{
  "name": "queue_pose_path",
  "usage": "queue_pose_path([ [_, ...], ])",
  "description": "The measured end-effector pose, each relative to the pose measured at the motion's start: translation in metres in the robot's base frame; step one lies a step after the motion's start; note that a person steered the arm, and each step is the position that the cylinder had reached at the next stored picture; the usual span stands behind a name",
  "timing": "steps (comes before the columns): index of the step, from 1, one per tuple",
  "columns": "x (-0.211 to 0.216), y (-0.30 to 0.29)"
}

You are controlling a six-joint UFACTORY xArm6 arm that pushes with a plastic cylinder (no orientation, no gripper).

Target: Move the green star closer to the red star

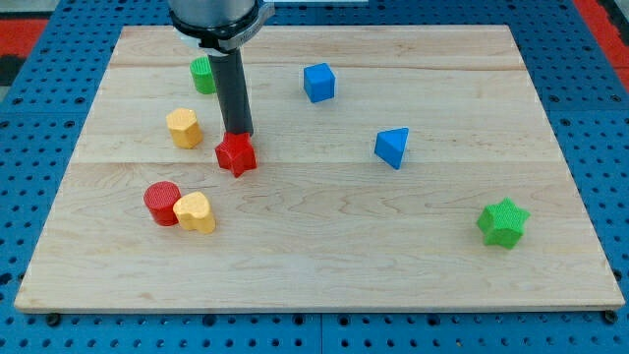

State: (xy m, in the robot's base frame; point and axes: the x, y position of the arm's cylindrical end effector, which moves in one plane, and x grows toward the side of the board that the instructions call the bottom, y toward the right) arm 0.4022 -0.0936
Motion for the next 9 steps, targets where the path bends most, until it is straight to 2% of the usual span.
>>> queue_pose_path([
  [8,0.010,0.077],
  [9,0.040,0.117],
])
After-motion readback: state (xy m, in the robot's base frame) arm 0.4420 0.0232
